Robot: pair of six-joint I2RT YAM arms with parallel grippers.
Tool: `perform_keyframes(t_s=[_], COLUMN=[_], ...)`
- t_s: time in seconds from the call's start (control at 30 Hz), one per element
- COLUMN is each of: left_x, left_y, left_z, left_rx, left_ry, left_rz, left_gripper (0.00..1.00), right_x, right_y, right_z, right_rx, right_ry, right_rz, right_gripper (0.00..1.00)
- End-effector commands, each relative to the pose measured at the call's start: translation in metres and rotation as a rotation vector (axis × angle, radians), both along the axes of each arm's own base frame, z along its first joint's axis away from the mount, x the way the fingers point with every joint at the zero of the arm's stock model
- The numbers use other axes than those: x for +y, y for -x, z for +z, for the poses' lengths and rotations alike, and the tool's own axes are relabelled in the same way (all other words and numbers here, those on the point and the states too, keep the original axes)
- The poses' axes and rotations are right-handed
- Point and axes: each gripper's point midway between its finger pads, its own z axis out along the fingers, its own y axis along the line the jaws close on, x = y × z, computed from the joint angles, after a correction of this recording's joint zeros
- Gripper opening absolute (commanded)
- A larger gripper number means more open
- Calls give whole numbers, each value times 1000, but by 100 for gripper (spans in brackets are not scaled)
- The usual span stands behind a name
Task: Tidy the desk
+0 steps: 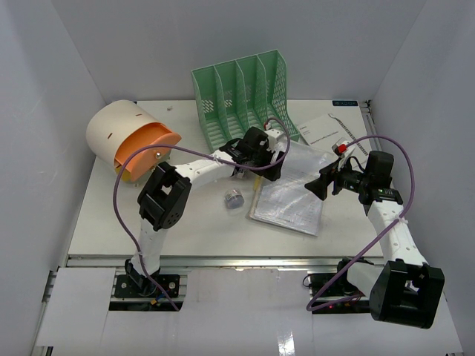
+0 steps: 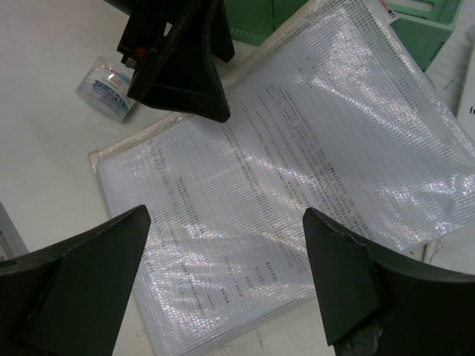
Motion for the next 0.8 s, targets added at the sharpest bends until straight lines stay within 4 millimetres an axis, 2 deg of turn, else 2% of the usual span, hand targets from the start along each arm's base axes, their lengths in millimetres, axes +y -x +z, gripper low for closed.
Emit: perform_keyframes(t_s=[0.0,0.13,0.2,0.3,0.4,0.6,0.77], left_x=[-7,-18,-25,-36,-46,-65,-85], left_y=[-7,-3,0,6,13,24,34], left_z=[8,7,9,16,31,56,46], left_rx=[8,47,75,114,133,162,239], left_ry=[22,56,86,136,195,298,338], left_rz=[7,-21,-43,-72,-113,-182,-244], left_gripper=[94,83,74,59,50,47,49], right_x=[-2,-2,-2,-2,-3,-6,-9], right_y=[-2,-2,-2,-2,-2,-4,-5], right_z=[4,4,5,5,7,9,12], right_rx=[-24,-25,-24,-28,-31,-43,-49], right_ry=[5,5,3,3,2,12,10], right_rz=[2,2,2,1,-2,-16,-25], right_gripper=[90,90,90,90,90,90,90])
